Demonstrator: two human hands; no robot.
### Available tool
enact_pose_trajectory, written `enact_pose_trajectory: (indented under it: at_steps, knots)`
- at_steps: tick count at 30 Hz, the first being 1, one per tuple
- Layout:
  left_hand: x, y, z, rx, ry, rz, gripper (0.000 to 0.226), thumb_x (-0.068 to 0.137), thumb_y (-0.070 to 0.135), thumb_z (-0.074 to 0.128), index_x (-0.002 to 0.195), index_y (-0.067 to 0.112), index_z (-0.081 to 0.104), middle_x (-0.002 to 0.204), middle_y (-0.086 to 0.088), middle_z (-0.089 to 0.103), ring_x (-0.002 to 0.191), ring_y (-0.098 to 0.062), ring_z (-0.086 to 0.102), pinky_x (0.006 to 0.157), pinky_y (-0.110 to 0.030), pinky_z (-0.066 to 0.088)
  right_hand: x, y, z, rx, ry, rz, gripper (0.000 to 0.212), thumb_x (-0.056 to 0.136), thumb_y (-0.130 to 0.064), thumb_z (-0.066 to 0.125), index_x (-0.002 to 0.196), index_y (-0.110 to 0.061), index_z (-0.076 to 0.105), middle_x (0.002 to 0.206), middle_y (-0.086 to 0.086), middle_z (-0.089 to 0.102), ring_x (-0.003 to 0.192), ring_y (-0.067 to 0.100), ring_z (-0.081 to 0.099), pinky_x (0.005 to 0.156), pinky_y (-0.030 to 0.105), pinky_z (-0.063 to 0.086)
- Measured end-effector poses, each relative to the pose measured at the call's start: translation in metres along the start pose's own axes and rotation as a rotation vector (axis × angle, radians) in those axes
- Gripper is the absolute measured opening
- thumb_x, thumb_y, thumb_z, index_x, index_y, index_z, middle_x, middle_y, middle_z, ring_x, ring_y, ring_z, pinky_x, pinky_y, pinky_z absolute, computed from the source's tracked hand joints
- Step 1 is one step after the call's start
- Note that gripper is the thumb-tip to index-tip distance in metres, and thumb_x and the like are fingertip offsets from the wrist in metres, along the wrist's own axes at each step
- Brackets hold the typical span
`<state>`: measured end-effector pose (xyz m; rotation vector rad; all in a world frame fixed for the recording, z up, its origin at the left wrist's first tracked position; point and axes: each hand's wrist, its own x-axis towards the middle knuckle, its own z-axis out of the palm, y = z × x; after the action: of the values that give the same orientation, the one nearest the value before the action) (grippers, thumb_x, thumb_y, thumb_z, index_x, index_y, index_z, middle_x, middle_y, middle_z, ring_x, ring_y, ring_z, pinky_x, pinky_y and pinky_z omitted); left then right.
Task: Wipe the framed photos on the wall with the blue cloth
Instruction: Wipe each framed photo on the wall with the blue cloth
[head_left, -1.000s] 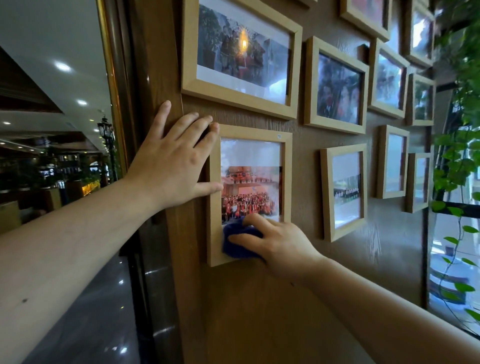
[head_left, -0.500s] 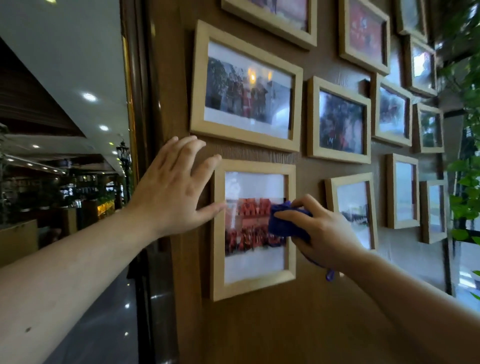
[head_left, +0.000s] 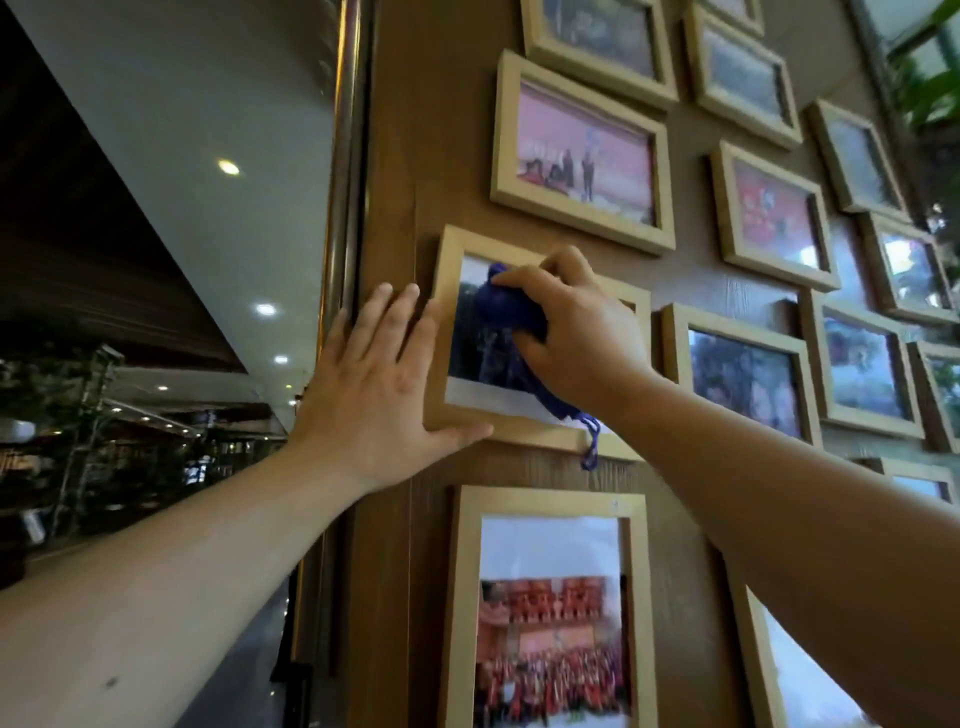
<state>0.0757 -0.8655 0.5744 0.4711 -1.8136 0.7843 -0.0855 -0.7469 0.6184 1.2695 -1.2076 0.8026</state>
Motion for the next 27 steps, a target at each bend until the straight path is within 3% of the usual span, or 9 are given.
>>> enact_pose_trajectory:
  at_steps: [8, 14, 16, 19, 21, 24, 27]
  knots:
    - [0.001, 0.004, 0.012, 0.048, 0.029, -0.009, 0.104, 0.07, 0.087, 0.03, 0.148, 0.018, 0.026, 0.156, -0.009, 0.029, 0.146, -0.031, 0.006, 0.111, -0.06, 0.025, 0.011, 0.016, 0.021, -0.164, 0.0, -0.008, 0.043, 0.086, -0.029, 0.057, 0.127, -0.026, 0.046, 0.119, 0.008, 0.044, 0.075, 0.025, 0.052, 0.054, 0.034, 0.046]
    - [0.001, 0.004, 0.013, 0.029, 0.024, -0.009, 0.106, 0.069, 0.088, 0.027, 0.148, 0.019, 0.022, 0.156, -0.008, 0.028, 0.147, -0.031, 0.003, 0.109, -0.062, 0.027, -0.019, 0.076, 0.005, -0.274, -0.043, 0.229, 0.037, 0.086, -0.03, 0.056, 0.123, -0.031, 0.048, 0.115, 0.005, 0.043, 0.068, 0.024, 0.046, 0.055, 0.034, 0.041]
    - [0.001, 0.004, 0.013, 0.027, 0.016, -0.015, 0.106, 0.069, 0.088, 0.026, 0.149, 0.019, 0.02, 0.157, -0.008, 0.025, 0.147, -0.031, 0.001, 0.11, -0.061, 0.026, -0.024, 0.086, 0.003, -0.301, -0.07, 0.286, 0.037, 0.086, -0.031, 0.056, 0.122, -0.031, 0.046, 0.114, 0.005, 0.043, 0.071, 0.025, 0.05, 0.057, 0.036, 0.045]
    - [0.001, 0.005, 0.013, 0.023, 0.014, -0.022, 0.106, 0.069, 0.088, 0.025, 0.15, 0.02, 0.017, 0.158, -0.007, 0.022, 0.147, -0.029, -0.003, 0.111, -0.06, 0.025, -0.02, 0.075, 0.007, -0.183, -0.044, 0.339, 0.04, 0.083, -0.027, 0.057, 0.122, -0.031, 0.048, 0.112, 0.006, 0.045, 0.076, 0.026, 0.052, 0.059, 0.032, 0.04]
    - [0.001, 0.005, 0.013, 0.022, 0.018, -0.022, 0.106, 0.069, 0.088, 0.025, 0.15, 0.02, 0.017, 0.159, -0.007, 0.021, 0.147, -0.029, -0.003, 0.11, -0.06, 0.026, -0.013, 0.05, 0.011, -0.075, -0.062, 0.267, 0.045, 0.083, -0.027, 0.058, 0.125, -0.033, 0.045, 0.117, 0.004, 0.045, 0.085, 0.022, 0.051, 0.065, 0.032, 0.041]
    - [0.001, 0.004, 0.013, 0.019, 0.029, -0.012, 0.105, 0.069, 0.087, 0.027, 0.149, 0.02, 0.019, 0.158, -0.008, 0.024, 0.147, -0.03, 0.001, 0.109, -0.06, 0.028, -0.008, 0.005, 0.015, -0.043, -0.146, 0.017, 0.049, 0.083, -0.03, 0.059, 0.129, -0.034, 0.042, 0.126, 0.002, 0.041, 0.096, 0.019, 0.049, 0.076, 0.031, 0.046]
    - [0.001, 0.003, 0.014, 0.013, 0.039, -0.009, 0.104, 0.07, 0.087, 0.028, 0.148, 0.019, 0.022, 0.157, -0.009, 0.026, 0.147, -0.031, 0.004, 0.108, -0.061, 0.03, -0.009, -0.009, 0.012, -0.129, -0.209, -0.139, 0.046, 0.084, -0.031, 0.055, 0.128, -0.031, 0.044, 0.13, 0.005, 0.039, 0.097, 0.024, 0.052, 0.075, 0.036, 0.05]
